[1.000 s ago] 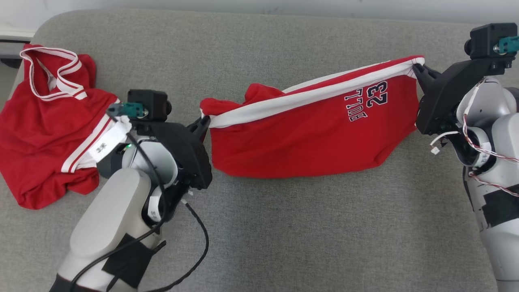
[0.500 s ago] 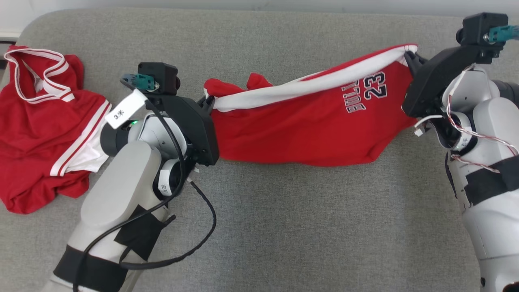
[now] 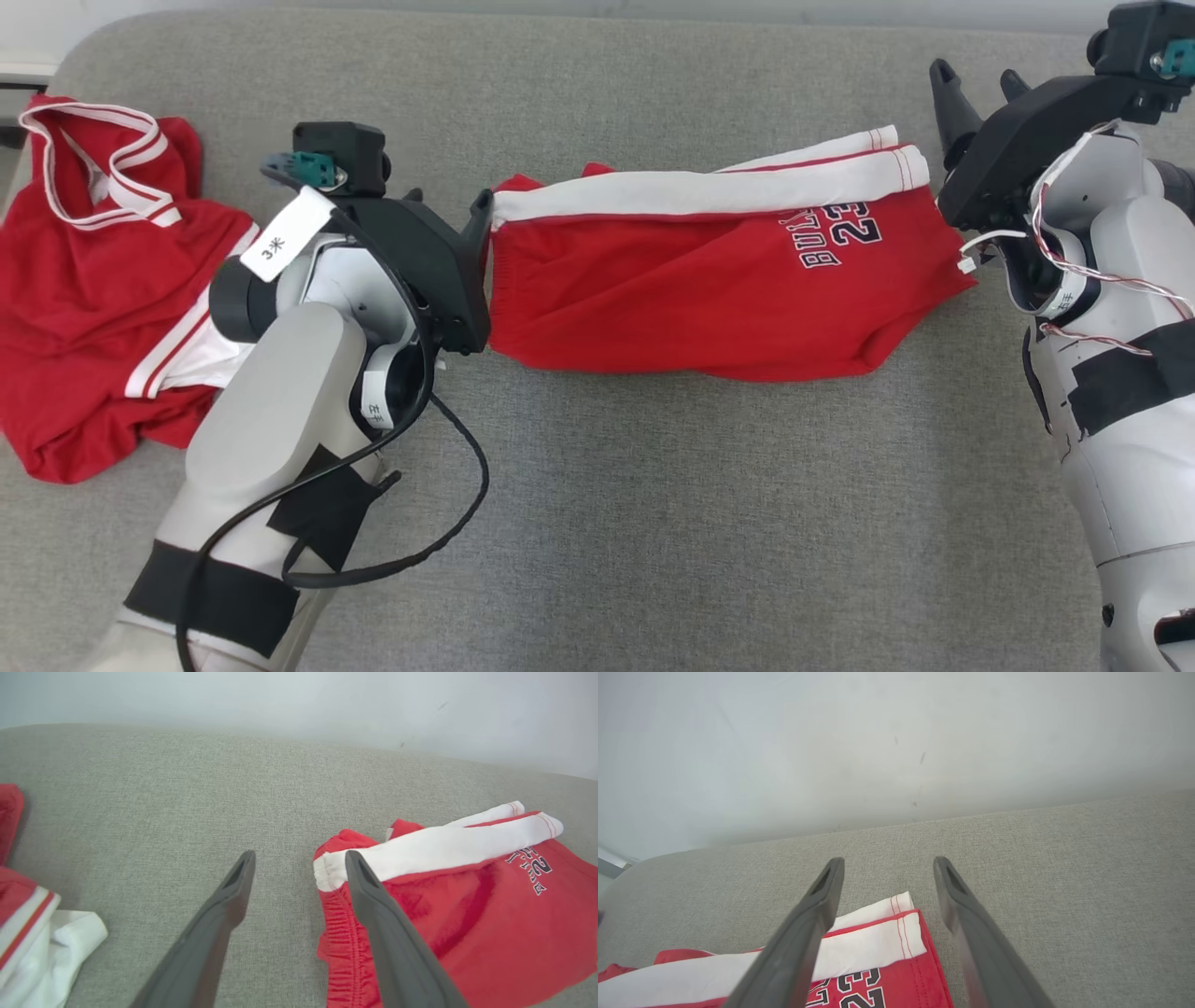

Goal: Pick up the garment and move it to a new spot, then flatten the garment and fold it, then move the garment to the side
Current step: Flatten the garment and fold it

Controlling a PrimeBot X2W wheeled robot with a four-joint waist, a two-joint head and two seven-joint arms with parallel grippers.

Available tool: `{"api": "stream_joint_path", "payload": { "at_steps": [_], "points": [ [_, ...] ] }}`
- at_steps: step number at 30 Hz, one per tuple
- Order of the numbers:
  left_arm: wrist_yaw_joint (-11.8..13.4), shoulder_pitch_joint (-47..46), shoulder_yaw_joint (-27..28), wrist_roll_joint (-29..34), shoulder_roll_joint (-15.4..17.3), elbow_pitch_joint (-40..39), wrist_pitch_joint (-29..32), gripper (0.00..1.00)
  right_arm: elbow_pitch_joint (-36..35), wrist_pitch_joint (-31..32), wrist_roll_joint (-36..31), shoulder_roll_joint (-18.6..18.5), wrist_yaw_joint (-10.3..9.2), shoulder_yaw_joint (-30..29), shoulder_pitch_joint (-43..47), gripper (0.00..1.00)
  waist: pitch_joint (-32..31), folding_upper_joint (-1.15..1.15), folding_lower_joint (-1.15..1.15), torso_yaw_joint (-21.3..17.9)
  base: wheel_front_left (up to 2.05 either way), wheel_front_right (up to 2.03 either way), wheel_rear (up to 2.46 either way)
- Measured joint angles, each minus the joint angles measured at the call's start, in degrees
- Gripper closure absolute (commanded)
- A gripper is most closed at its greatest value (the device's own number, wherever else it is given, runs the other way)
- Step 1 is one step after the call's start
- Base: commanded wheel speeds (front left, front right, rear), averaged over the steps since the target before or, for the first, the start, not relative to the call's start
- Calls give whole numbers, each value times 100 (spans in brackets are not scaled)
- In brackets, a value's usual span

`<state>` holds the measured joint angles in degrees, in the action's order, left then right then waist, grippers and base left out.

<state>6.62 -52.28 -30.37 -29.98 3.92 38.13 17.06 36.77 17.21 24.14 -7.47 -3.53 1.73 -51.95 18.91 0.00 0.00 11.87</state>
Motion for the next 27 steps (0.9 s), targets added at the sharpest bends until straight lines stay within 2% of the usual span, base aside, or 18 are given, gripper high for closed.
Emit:
{"api": "stream_joint_path", "payload": {
  "at_steps": [2, 8, 12, 18, 27],
  "points": [
    [1, 5, 9, 38, 19, 74, -101, 0, 70, -123, -1, -20, 31, -3, -1, 0, -37, 0, 0, 19, 0, 0, 0],
    [-24, 145, -30, 58, 177, 193, -353, 0, 198, -371, -11, -212, 289, 46, 125, 0, -236, 0, 0, 50, 0, 0, 0],
    [-285, 503, -229, 81, 274, 214, -446, 0, 270, -412, -105, -400, 412, 114, 470, 0, -433, 0, 0, 53, 0, 0, 0],
    [-530, 1061, -436, 85, 378, 157, -560, 0, 374, -410, -107, -501, 456, 137, 1117, 0, -776, 0, -1, 27, 0, 0, 0],
    [-771, 1435, -746, 180, 398, -42, -660, 0, 270, -359, -67, -266, 445, 131, 1659, 0, -973, -1, -1, -181, 0, 0, 0]
  ]
}}
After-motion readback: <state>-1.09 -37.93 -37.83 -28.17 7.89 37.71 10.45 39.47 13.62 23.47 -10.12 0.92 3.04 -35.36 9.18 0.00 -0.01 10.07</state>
